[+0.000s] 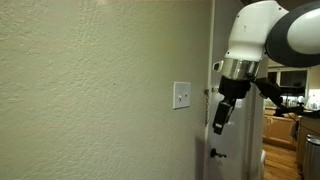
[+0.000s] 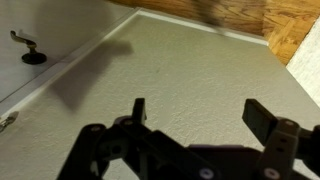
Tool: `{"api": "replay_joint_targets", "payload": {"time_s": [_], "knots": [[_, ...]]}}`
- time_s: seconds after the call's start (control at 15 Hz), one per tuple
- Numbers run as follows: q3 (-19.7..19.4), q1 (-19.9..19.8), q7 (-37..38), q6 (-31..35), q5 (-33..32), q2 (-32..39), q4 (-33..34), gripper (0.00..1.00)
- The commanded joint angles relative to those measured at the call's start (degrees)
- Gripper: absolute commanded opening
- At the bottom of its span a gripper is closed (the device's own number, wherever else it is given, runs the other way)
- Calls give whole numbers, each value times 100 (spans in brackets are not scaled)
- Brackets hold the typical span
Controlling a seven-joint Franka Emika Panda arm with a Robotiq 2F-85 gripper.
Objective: Flick down the right light switch
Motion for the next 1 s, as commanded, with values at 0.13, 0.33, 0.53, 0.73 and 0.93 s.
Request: {"api": "replay_joint_targets", "payload": {"time_s": [0.13,0.33,0.53,0.73,0.93], "knots": [[18,-18,-7,-9,11,3,11,100],[-29,-100,-29,-9,-80,109,149,100],[-53,-222,22,15,-227,242,350,100],[-155,-367,-47,99,-359,466,629,100],[-304,-460,-117,149,-401,746,935,100]]}}
